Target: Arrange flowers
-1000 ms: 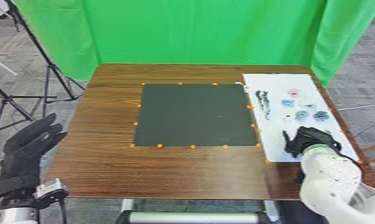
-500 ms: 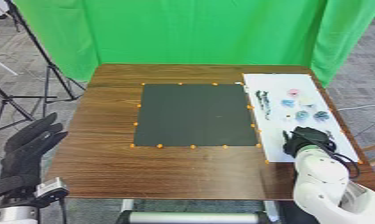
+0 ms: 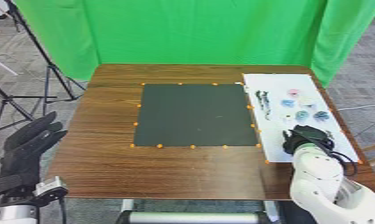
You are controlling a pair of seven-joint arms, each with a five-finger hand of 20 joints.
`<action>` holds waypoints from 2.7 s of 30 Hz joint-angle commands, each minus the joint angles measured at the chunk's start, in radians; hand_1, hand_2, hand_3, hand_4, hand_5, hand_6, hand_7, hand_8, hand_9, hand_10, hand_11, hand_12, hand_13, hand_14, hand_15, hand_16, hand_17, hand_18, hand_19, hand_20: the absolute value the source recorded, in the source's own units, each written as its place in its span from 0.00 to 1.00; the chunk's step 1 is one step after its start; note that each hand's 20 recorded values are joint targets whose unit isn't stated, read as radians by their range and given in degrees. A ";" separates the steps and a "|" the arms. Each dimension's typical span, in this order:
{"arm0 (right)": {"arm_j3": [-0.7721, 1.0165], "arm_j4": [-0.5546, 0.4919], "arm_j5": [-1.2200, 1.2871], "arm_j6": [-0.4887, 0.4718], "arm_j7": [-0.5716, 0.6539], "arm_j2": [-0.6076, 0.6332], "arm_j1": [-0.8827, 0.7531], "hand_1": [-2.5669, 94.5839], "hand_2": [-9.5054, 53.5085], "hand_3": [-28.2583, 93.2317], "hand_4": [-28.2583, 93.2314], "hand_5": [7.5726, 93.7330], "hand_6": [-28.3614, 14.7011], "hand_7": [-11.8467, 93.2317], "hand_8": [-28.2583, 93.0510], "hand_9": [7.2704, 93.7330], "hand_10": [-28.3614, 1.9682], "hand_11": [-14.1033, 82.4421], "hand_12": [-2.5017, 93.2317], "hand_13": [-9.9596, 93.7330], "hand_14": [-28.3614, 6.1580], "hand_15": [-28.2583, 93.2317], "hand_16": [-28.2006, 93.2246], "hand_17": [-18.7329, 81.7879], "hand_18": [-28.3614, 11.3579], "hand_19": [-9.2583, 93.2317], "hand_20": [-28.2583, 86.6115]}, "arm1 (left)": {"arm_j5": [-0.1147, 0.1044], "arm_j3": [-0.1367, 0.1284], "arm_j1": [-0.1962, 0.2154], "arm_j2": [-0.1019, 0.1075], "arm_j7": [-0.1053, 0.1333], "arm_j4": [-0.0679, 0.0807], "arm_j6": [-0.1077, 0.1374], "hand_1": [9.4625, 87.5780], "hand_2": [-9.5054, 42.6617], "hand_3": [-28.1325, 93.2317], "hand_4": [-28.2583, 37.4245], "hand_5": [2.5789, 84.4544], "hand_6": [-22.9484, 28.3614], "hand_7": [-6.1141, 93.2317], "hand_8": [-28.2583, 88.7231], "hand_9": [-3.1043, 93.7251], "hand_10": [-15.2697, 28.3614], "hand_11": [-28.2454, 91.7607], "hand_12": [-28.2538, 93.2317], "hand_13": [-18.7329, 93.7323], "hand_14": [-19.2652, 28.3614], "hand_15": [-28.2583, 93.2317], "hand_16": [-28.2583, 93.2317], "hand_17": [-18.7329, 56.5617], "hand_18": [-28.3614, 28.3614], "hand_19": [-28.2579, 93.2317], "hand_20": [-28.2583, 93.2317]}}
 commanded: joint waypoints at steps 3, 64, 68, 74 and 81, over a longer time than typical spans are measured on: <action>-0.062 0.094 0.052 -0.053 -0.026 -0.044 -0.084 0.50 0.05 0.82 0.02 0.84 0.54 0.41 0.37 0.91 0.47 0.62 0.28 0.93 0.65 0.80 0.41 0.78 0.30 1.00 0.06 | 0.008 -0.003 0.003 -0.011 -0.006 0.001 -0.009 0.21 0.31 0.91 0.13 0.43 0.62 0.23 0.14 0.37 0.79 0.54 0.28 0.37 0.95 0.75 0.09 0.12 0.87 0.72 0.25; -0.240 -0.027 0.005 -0.073 -0.279 -0.228 0.363 0.55 0.05 0.86 0.04 0.91 0.55 0.38 0.44 0.97 0.53 0.61 0.29 0.98 0.70 0.79 0.43 0.76 0.26 1.00 0.21 | -0.061 -0.042 0.097 0.056 0.072 -0.023 0.072 0.21 0.31 0.91 0.12 0.43 0.62 0.23 0.14 0.37 0.80 0.54 0.28 0.37 0.96 0.75 0.09 0.12 0.87 0.72 0.24; -0.294 0.016 -0.022 -0.096 -0.299 -0.302 0.390 0.55 0.05 0.86 0.05 0.91 0.55 0.38 0.45 0.97 0.53 0.61 0.29 0.98 0.70 0.79 0.43 0.76 0.26 1.00 0.21 | -0.070 -0.037 0.092 0.073 0.070 -0.023 0.076 0.21 0.31 0.91 0.12 0.43 0.62 0.23 0.14 0.37 0.80 0.54 0.28 0.37 0.96 0.75 0.09 0.12 0.87 0.72 0.24; -0.341 0.080 -0.093 -0.136 -0.349 -0.425 0.394 0.55 0.05 0.86 0.05 0.91 0.55 0.38 0.45 0.97 0.54 0.61 0.29 0.98 0.70 0.79 0.43 0.76 0.26 1.00 0.22 | -0.043 -0.023 0.055 0.058 0.040 -0.016 0.057 0.21 0.31 0.91 0.12 0.43 0.62 0.23 0.14 0.37 0.80 0.54 0.28 0.37 0.96 0.75 0.09 0.12 0.88 0.72 0.24; -0.393 0.153 -0.148 -0.156 -0.378 -0.518 0.418 0.55 0.05 0.86 0.05 0.91 0.55 0.38 0.45 0.98 0.54 0.61 0.29 0.98 0.70 0.79 0.43 0.76 0.25 1.00 0.22 | -0.077 0.015 0.005 0.118 0.054 -0.004 0.072 0.21 0.32 0.91 0.13 0.43 0.62 0.23 0.14 0.37 0.80 0.54 0.28 0.37 0.96 0.75 0.09 0.12 0.88 0.72 0.24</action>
